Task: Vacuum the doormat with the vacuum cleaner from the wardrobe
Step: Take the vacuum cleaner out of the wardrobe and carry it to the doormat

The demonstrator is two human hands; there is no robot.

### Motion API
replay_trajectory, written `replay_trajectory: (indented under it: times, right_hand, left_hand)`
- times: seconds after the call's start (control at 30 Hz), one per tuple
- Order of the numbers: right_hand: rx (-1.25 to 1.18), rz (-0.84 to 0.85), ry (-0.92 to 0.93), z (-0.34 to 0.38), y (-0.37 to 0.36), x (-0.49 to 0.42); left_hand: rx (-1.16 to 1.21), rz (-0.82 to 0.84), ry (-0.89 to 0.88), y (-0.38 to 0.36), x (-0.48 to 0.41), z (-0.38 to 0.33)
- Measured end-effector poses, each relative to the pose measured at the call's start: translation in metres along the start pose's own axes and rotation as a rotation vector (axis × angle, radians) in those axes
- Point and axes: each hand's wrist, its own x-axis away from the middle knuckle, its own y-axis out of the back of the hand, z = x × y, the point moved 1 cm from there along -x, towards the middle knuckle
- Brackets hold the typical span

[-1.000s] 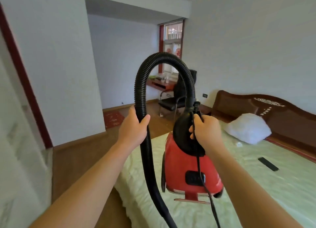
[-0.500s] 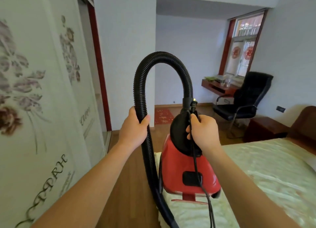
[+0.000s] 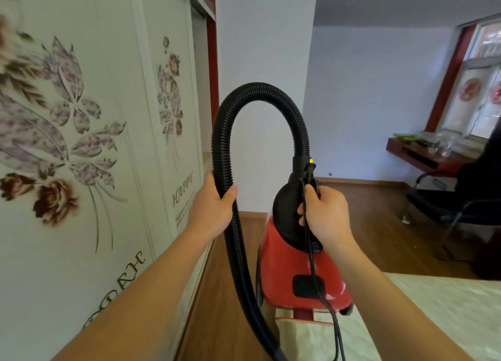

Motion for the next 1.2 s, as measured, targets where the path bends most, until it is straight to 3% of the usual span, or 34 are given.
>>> replay_trajectory:
  times: [0.43, 0.7, 1.2]
  right_hand:
    - [0.059, -0.008, -0.015, -0.028, -0.156, -0.123]
    - [0.013, -0.013, -0.050, -0.039, -0.213, -0.191]
    - [-0.042, 0.021, -0.054, -0.129, -0.259, -0.427]
  left_hand:
    - [0.034, 0.030, 0.003, 0.003, -0.167, 0.127]
    - [0.029, 0.044, 0.006, -0.013, -0.247, 0.171]
    - [0.008, 0.025, 0.005, -0.153, -0.437, 0.219]
